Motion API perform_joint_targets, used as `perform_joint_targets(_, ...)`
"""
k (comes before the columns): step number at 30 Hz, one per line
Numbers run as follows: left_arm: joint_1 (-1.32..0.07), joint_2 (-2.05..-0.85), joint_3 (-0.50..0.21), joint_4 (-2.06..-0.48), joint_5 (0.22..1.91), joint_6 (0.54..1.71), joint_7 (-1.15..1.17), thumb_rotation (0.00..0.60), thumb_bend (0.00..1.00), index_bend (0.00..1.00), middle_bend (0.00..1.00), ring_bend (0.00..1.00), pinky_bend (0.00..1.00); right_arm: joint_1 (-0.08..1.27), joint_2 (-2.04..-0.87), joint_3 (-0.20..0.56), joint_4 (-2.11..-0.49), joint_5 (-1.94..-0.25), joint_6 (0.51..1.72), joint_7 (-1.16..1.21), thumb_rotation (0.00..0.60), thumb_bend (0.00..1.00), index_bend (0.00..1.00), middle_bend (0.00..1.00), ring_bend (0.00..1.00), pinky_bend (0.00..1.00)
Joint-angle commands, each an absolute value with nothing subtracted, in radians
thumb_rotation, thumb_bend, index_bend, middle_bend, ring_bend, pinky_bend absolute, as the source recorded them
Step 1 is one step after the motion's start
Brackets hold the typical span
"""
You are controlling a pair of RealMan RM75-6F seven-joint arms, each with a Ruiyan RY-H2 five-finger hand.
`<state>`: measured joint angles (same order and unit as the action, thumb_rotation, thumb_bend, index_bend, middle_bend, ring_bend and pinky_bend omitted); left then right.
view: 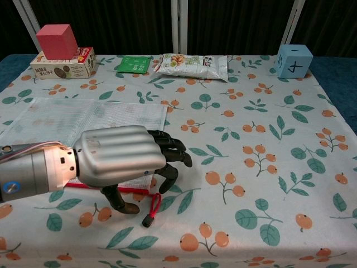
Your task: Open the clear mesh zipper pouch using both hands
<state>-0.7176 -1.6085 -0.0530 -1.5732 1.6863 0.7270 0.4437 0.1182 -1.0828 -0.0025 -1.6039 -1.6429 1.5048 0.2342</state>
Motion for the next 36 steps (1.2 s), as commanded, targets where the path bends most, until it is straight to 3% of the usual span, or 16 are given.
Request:
perform_joint_targets(1, -0.735, -1.626, -0.056, -1.573, 1.658, 0.706, 0.470, 0.600, 0.16, 0.47, 0.14, 0.09, 0.15, 0.116, -1.084, -0.001, -1.599, -1.644, 1.510, 0.240, 0.600, 0.08, 0.00, 0.00, 0.00, 0.00)
perform_joint_targets(12, -0.758, -1.654, -0.051, -1.577, 1.535, 0.683, 0.582, 0.600, 0.17, 0.48, 0.14, 0.09, 0.15, 0.117, -1.088, 0.005, -1.580, -1.648, 1.517, 0.265, 0.600, 0.08, 0.00, 0.00, 0.00, 0.00)
perform_joint_targets(24, -0.780, -1.662, -0.026, -1.574, 1.517, 0.718, 0.574, 0.600, 0.22, 0.55, 0.16, 0.09, 0.15, 0.115, -1.090, 0.005, -1.569, -1.644, 1.516, 0.277, 0.600, 0.08, 0.00, 0.00, 0.00, 0.00)
perform_joint_targets(36, -0.787, -1.666, 0.001, -1.570, 1.514, 0.755, 0.559, 0.600, 0.39, 0.64, 0.19, 0.09, 0.15, 0.116, -1.090, 0.004, -1.564, -1.649, 1.517, 0.284, 0.600, 0.08, 0.00, 0.00, 0.00, 0.00)
